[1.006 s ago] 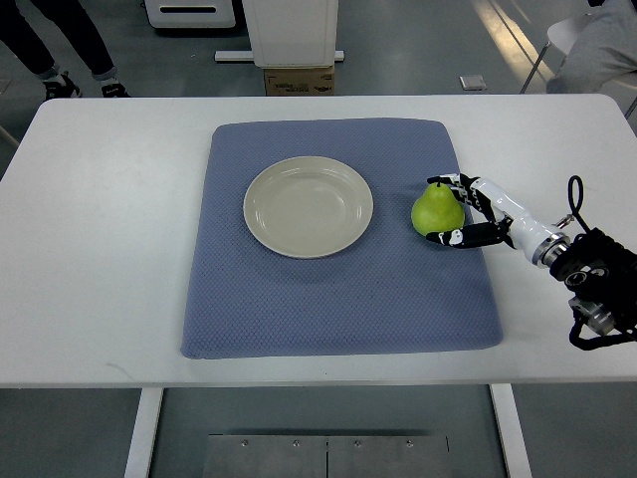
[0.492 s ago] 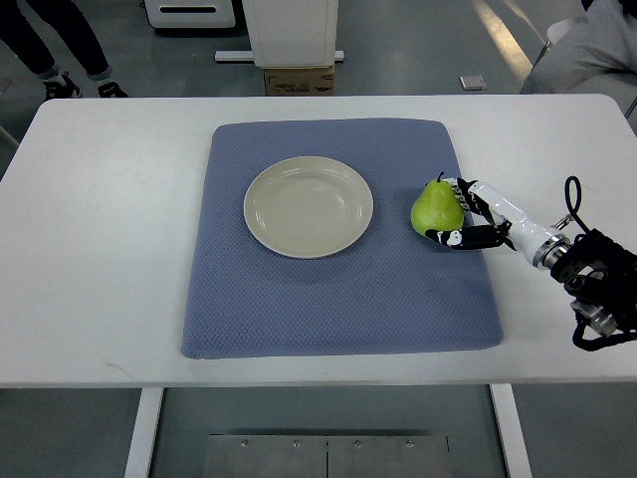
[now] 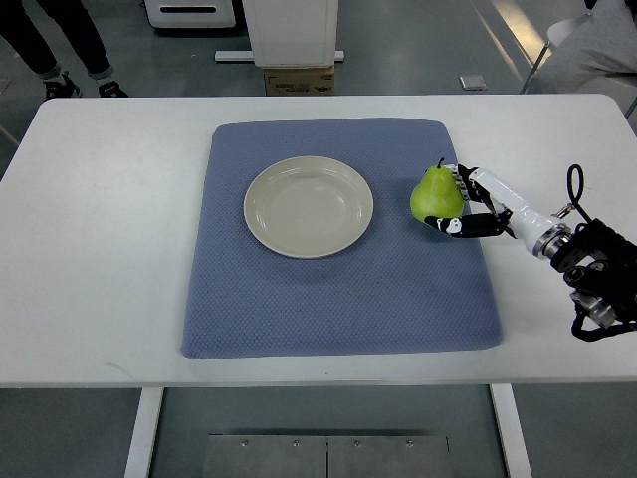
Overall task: Place pear on plate with right hand
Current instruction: 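Lift the pear with the right hand, away from the mat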
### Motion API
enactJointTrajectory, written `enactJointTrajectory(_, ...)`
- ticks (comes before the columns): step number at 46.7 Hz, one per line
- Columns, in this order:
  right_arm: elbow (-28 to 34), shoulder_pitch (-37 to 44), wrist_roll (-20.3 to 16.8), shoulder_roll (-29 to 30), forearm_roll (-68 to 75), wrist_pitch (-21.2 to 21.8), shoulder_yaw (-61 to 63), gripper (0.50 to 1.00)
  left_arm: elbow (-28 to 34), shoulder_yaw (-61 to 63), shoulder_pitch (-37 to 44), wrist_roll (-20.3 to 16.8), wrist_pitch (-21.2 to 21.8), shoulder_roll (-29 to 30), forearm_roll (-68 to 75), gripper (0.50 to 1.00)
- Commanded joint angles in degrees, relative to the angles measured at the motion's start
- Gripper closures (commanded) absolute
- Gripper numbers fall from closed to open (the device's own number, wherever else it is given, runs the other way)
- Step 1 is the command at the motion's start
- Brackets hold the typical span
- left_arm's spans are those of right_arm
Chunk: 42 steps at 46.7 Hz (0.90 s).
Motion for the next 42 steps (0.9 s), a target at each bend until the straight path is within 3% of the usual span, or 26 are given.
enactJointTrajectory(1, -0.45, 0.11, 0.12, -0.33, 0.49, 0.01, 0.7, 1.0, 0.0, 0.0, -0.01, 0.0, 0.0, 0.0, -0.01, 0.5)
enactJointTrajectory(11, -3.08, 0.64, 0.47, -1.82, 2.69, 1.15, 5.36, 1.0, 0.0, 0.0, -0.01, 0.0, 0.0, 0.0, -0.01, 0.5)
enactJointTrajectory(23, -7.39, 2.84, 0.47, -3.58, 5.68, 5.54, 10.37, 1.0, 0.0, 0.0, -0.01, 0.0, 0.0, 0.0, -0.01, 0.5)
enactJointTrajectory(42, -7.39, 4.07, 0.3, -0.69, 5.86, 5.45, 10.55, 1.0, 0.0, 0.0, -0.01, 0.0, 0.0, 0.0, -0.01, 0.5)
